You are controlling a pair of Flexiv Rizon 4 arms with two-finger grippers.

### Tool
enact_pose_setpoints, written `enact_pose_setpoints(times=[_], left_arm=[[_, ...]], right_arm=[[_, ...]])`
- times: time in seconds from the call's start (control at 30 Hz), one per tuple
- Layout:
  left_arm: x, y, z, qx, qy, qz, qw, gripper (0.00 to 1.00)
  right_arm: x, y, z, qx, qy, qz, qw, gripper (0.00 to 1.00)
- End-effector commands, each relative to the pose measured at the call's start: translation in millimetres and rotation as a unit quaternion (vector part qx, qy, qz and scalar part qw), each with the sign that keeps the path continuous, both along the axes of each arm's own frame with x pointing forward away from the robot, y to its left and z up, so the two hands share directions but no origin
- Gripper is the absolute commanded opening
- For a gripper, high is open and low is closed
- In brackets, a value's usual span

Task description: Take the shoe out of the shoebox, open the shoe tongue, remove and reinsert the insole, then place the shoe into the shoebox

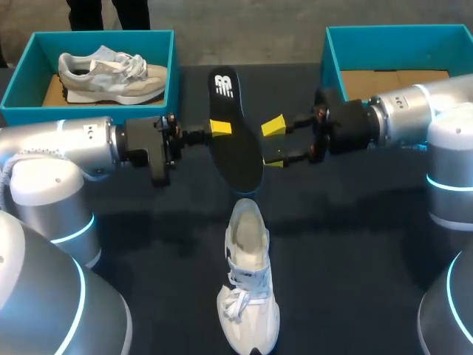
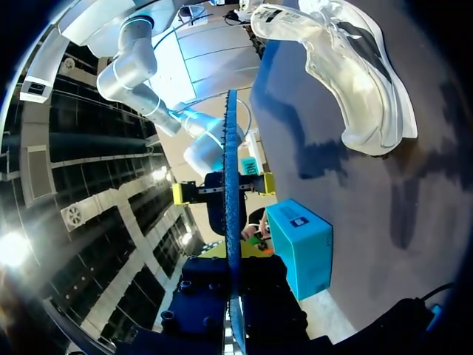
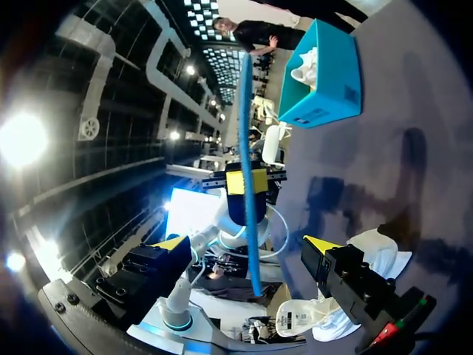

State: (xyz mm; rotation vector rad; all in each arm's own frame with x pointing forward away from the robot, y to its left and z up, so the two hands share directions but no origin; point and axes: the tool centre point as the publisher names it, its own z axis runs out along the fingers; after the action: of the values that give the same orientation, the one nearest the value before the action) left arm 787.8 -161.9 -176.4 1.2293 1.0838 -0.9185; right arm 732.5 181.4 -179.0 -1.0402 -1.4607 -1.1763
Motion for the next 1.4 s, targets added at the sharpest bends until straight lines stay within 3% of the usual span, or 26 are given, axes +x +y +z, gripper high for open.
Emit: enact_pose_setpoints(times=[0.03,0.4,0.5,0.57,0.63,0.87,1.1,1.4], left_arm=[[2.3,-3.9,1.0,-0.002,0.011,-0.003,1.000,0.00],[4.7,-11.1,-3.5,-0.002,0.034,-0.013,0.999,0.00],[4.6,-13.1,-4.4,0.000,0.034,-0.013,0.999,0.00],[4.5,-13.7,-4.4,0.000,0.034,-0.013,0.999,0.00],[3.8,-14.6,-3.9,-0.001,0.034,-0.014,0.999,0.00],[1.8,-15.8,-4.6,-0.002,0.036,-0.014,0.999,0.00],[0.4,-15.7,-5.4,-0.002,0.035,-0.013,0.999,0.00],[-0.1,-15.5,-5.3,0.000,0.031,-0.003,1.000,0.00]], right_arm=[[6.6,5.0,-6.1,0.002,0.000,0.007,1.000,1.00],[6.2,11.4,-10.0,0.004,-0.015,0.012,1.000,1.00],[6.4,14.0,-12.2,0.004,-0.016,0.014,1.000,0.84],[6.6,15.6,-13.0,0.004,-0.016,0.016,1.000,0.82],[7.1,17.1,-13.6,0.003,-0.016,0.018,1.000,0.72],[10.7,21.3,-13.2,0.003,-0.017,0.015,1.000,0.71],[13.2,24.7,-12.5,0.001,-0.020,0.013,1.000,0.43],[12.0,24.6,-12.8,0.002,-0.021,0.008,1.000,0.37]])
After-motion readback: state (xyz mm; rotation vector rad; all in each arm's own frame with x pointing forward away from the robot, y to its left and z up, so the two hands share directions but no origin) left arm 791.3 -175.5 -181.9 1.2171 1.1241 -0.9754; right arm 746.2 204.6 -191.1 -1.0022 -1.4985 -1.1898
